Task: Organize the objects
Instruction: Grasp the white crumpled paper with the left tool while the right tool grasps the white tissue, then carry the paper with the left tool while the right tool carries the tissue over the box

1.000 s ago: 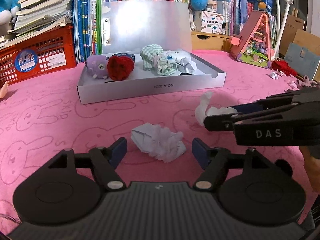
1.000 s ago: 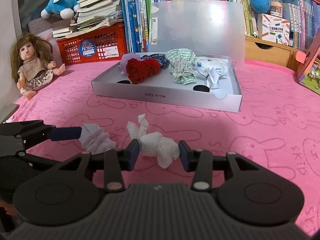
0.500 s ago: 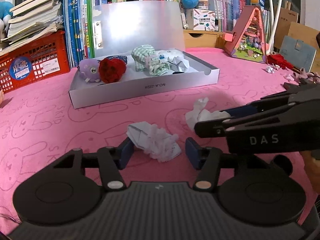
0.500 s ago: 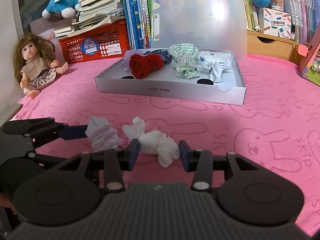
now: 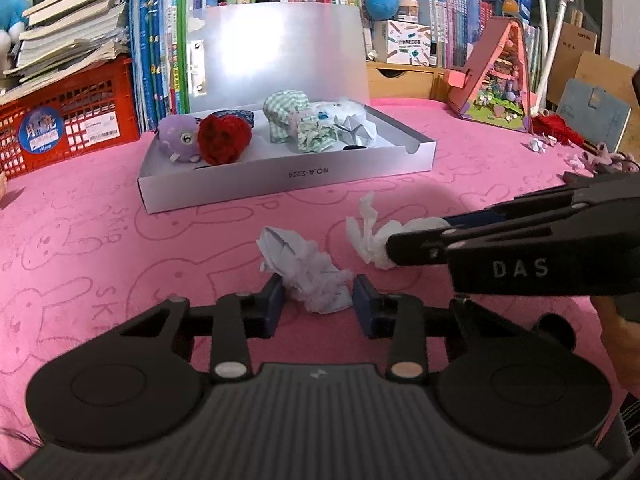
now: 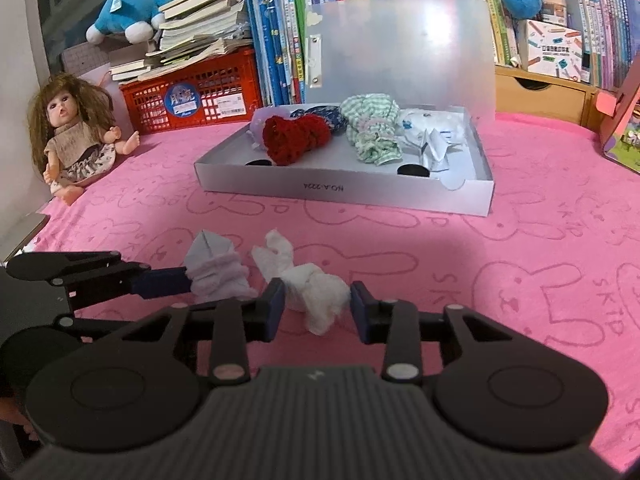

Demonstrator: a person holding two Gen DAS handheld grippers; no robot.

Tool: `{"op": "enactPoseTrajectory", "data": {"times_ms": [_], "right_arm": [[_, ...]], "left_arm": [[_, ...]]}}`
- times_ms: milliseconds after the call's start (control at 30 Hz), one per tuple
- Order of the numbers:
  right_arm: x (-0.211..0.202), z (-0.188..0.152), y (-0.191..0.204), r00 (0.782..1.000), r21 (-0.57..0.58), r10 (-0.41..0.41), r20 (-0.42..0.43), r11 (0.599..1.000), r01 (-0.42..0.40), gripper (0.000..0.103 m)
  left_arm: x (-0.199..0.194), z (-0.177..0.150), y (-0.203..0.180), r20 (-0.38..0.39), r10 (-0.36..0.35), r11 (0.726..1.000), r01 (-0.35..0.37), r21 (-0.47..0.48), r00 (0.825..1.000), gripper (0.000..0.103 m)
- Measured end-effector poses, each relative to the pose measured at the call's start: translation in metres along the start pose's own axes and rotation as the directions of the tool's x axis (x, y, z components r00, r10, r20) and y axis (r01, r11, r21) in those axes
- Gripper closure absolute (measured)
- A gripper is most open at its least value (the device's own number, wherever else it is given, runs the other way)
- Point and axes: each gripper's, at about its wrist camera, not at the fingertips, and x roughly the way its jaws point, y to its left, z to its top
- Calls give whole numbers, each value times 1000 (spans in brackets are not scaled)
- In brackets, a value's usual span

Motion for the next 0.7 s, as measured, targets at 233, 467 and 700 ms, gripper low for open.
{"op": "enactPoseTrajectory", "data": {"times_ms": [233,467,700], "right_arm": [[0,1,-4,1000,21,6,2,1000,-6,72],[-2,4,-1,1000,10,10,20,1000,-10,78],[-4,8,-3,999,18,-7,36,1000,6,78]], "left_arm": [[-2,2,6,1,-2,999,2,-42,1000,75],[-4,7,7,10,-3,998,4,-63,1000,78],[-7,10,8,28,9,998,-7,-68,1000,87]]}}
